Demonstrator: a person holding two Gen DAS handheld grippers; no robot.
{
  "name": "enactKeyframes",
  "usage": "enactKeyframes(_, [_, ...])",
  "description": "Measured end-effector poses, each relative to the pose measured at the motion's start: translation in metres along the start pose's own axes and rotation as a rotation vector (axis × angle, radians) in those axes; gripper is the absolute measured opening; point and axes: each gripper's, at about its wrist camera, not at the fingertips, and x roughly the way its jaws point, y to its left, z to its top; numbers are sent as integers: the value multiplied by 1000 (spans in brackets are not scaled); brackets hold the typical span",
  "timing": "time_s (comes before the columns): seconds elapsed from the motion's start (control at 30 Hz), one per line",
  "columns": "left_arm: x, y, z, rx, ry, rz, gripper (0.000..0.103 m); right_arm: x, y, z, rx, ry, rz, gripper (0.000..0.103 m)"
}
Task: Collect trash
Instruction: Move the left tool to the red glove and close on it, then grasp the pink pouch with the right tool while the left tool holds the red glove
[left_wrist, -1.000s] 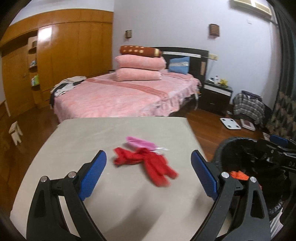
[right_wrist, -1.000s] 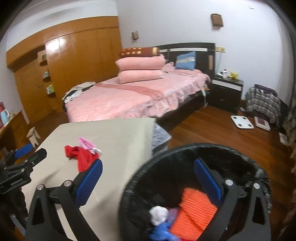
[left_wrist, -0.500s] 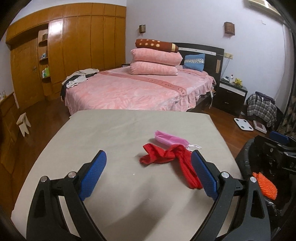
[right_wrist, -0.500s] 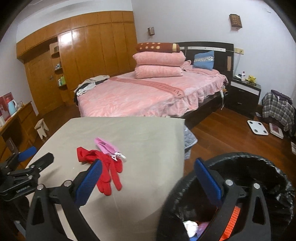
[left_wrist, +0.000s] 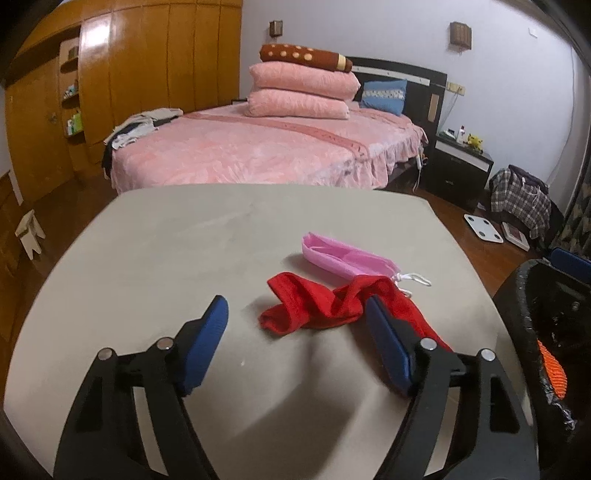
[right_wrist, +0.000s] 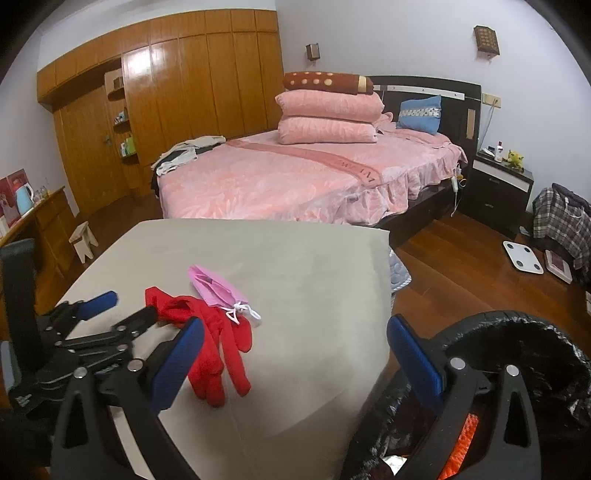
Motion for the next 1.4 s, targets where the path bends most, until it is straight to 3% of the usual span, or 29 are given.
enactKeyframes(0.07, [11,0,0,-1,16,-9,72,4,0,0,-2,3,3,97])
enactKeyframes(0.13, [21,2,1,-13,46,-36,62,8,1,0,-6,8,3,97])
enactKeyframes(0.3, [34,2,1,-38,83,-101,14,13,1,-3,-2,19,1,97])
enactKeyframes(0.37, [32,0,1,-32,69,-100,5,15,2,-3,-3,22,1,97])
enactKeyframes(0.67, [0,19,-3,-61,14,-50,4,15,10,-4,-12,23,16,97])
enactKeyframes(0.87, [-18,53,-9,-97,9,31,5,19,20,-5,-23,25,33,97])
enactKeyframes(0.93, [-19,62,-11,-116,30,31,8,21,24,-5,-27,28,38,97])
enactKeyframes(0.97, [-19,65,-12,-125,33,24,16,22,26,-5,-29,30,40,97])
enactKeyframes(1.07, [-22,64,-13,-120,20,13,53,24,31,-6,-38,33,44,97])
enactKeyframes(1.13, [-23,61,-13,-121,6,-13,61,25,32,-7,-43,36,44,97])
enactKeyframes(1.2, [-20,57,-11,-115,4,-17,77,26,33,-7,-45,38,42,97])
enactKeyframes(1.4, [7,54,-9,-104,57,6,85,31,32,-4,-48,36,28,97])
